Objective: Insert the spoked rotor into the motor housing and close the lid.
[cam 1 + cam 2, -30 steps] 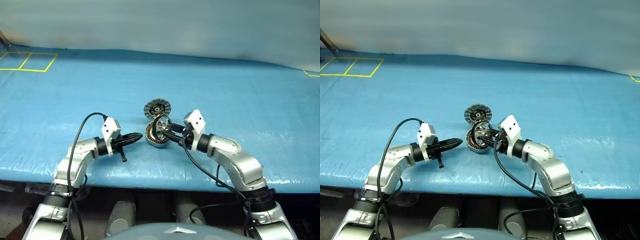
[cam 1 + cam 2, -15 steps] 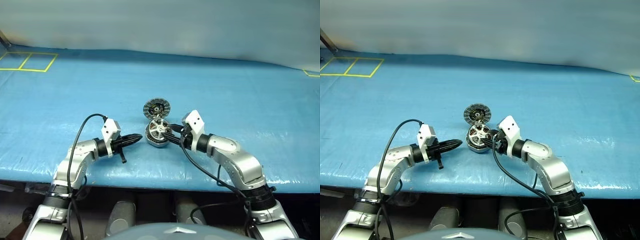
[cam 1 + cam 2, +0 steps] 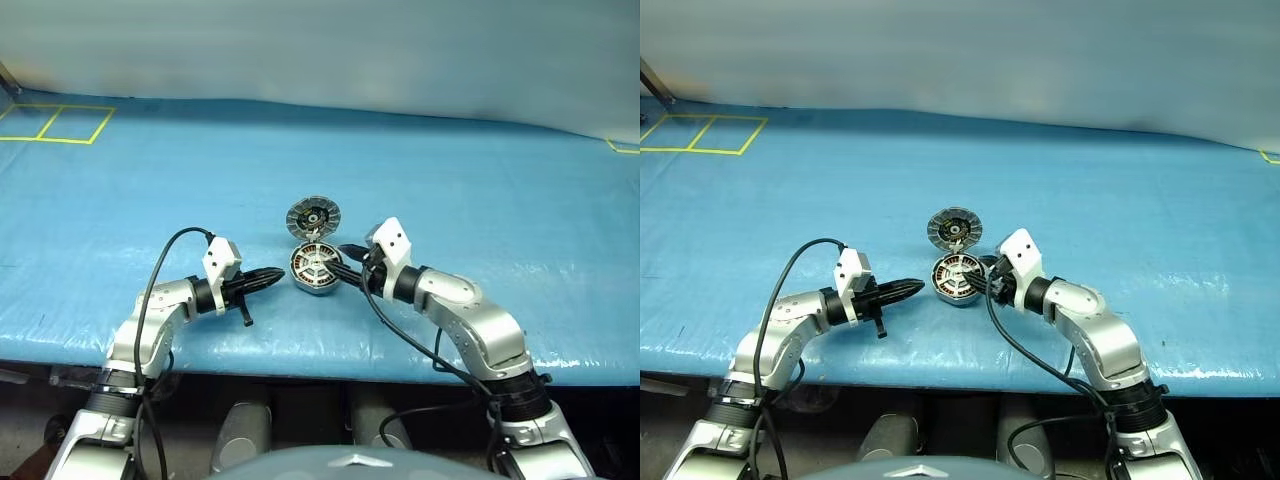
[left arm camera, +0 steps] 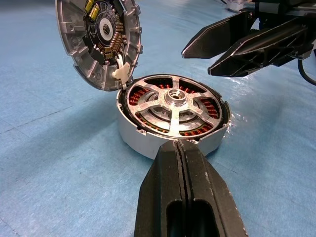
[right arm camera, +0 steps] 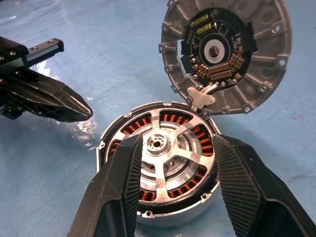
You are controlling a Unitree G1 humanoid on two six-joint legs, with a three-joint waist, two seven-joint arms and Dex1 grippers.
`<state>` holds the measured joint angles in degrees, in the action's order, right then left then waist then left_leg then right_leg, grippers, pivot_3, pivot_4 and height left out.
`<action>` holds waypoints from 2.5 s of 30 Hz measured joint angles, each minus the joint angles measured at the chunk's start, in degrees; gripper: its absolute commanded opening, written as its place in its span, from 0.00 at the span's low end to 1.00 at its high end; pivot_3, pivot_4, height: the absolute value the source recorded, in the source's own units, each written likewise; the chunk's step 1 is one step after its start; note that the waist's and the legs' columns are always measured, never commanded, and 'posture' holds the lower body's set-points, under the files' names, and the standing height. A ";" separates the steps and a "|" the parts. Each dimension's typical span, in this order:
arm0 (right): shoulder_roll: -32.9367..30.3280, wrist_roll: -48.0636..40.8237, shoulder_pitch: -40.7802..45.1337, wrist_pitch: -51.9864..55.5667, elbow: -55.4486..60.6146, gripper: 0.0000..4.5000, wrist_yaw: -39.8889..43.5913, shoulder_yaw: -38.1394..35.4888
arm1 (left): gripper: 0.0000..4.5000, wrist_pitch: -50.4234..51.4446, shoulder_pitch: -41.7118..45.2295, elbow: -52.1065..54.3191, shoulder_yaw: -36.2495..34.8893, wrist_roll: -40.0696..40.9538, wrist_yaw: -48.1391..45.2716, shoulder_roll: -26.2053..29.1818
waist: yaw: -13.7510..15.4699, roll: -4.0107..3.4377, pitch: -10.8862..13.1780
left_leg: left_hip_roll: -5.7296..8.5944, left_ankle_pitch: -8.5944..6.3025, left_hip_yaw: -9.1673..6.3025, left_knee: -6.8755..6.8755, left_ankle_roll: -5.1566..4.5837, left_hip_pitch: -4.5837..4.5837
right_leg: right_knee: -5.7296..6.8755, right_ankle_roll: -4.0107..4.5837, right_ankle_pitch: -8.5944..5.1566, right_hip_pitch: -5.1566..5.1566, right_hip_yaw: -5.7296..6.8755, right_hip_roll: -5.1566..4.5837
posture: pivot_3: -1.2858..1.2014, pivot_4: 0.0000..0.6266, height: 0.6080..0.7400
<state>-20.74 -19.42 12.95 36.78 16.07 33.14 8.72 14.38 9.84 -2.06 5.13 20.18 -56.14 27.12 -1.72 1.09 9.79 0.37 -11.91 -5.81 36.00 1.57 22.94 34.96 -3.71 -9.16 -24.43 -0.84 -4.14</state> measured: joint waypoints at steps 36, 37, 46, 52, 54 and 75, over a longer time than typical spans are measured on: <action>5.93 -1.45 1.08 -3.49 -3.08 0.00 -1.60 -2.70 | 0.00 -1.06 -0.46 -0.01 -0.11 -0.01 1.15 0.39 | -0.38 -0.05 0.00 | 0.00 0.00 0.00 0.00 0.00 -0.03 | 0.03 0.00 0.00 0.01 -0.01 0.01 | 0.52 0.24 1.00; 5.64 -1.04 1.77 -3.50 -2.82 0.00 -2.93 -3.33 | 0.00 -1.09 -0.46 -0.01 -0.12 0.01 1.14 0.39 | -0.38 -0.05 0.00 | 0.00 0.00 0.00 0.00 0.00 -0.03 | 0.03 0.00 0.00 0.01 -0.01 0.01 | 0.52 0.24 1.00; 7.32 5.09 9.77 -1.05 -9.28 0.00 -15.02 -5.81 | 0.00 -1.68 -0.46 -0.03 -0.27 0.01 1.33 0.26 | -0.40 -0.05 0.00 | 0.00 0.00 0.01 -0.03 0.00 -0.02 | 0.02 0.01 0.01 -0.01 -0.01 0.01 | 0.52 0.24 1.00; 7.88 8.73 13.34 -2.33 -17.80 0.00 -16.57 -4.40 | 0.00 -2.51 -1.85 -0.03 -0.77 0.02 2.81 0.01 | -0.45 -0.08 0.01 | 0.01 0.00 0.01 -0.07 -0.01 -0.02 | 0.02 0.02 0.01 -0.02 -0.02 0.01 | 0.52 0.24 1.00; 7.97 9.65 13.70 -2.53 -18.82 0.00 -16.97 -4.26 | 0.00 -2.69 -2.17 -0.03 -1.76 0.02 4.44 -0.37 | -0.45 -0.10 0.03 | 0.01 0.01 0.01 -0.06 -0.01 -0.02 | 0.03 0.02 0.01 -0.02 -0.02 0.01 | 0.52 0.24 1.00; -4.98 -1.86 -13.67 -1.85 13.44 0.00 2.95 -4.09 | 0.00 -0.73 28.75 -30.84 -11.33 2.15 14.14 -8.74 | -0.21 -0.02 0.03 | 0.05 0.01 -0.08 0.12 -0.01 -0.04 | -0.02 -0.07 0.05 0.17 -0.01 0.04 | 0.52 0.24 1.00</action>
<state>-25.73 -21.28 -0.72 34.94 29.51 36.08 4.63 13.65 38.59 -32.91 -6.20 22.33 -42.01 18.38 -1.93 1.07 9.81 0.42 -11.90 -5.89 36.12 1.56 22.91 34.94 -3.78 -9.12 -24.26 -0.85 -4.10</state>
